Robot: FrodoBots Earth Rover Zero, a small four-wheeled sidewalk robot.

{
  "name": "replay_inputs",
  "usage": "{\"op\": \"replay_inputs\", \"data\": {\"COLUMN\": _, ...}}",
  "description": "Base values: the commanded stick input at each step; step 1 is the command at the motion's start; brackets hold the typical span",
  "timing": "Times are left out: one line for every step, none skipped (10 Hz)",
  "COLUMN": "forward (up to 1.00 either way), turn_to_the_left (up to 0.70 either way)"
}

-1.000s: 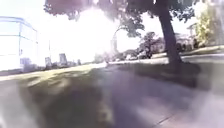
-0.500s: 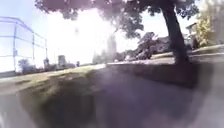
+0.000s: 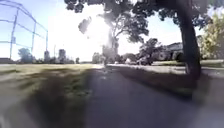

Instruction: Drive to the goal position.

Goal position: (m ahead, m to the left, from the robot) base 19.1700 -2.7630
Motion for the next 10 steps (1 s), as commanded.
{"op": "replay_inputs", "data": {"forward": 1.00, "turn_to_the_left": 0.40}}
{"op": "replay_inputs", "data": {"forward": 1.00, "turn_to_the_left": 0.00}}
{"op": "replay_inputs", "data": {"forward": 1.00, "turn_to_the_left": 0.00}}
{"op": "replay_inputs", "data": {"forward": 1.00, "turn_to_the_left": 0.00}}
{"op": "replay_inputs", "data": {"forward": 1.00, "turn_to_the_left": 0.00}}
{"op": "replay_inputs", "data": {"forward": 1.00, "turn_to_the_left": 0.00}}
{"op": "replay_inputs", "data": {"forward": 1.00, "turn_to_the_left": 0.00}}
{"op": "replay_inputs", "data": {"forward": 1.00, "turn_to_the_left": 0.00}}
{"op": "replay_inputs", "data": {"forward": 1.00, "turn_to_the_left": 0.00}}
{"op": "replay_inputs", "data": {"forward": 1.00, "turn_to_the_left": 0.00}}
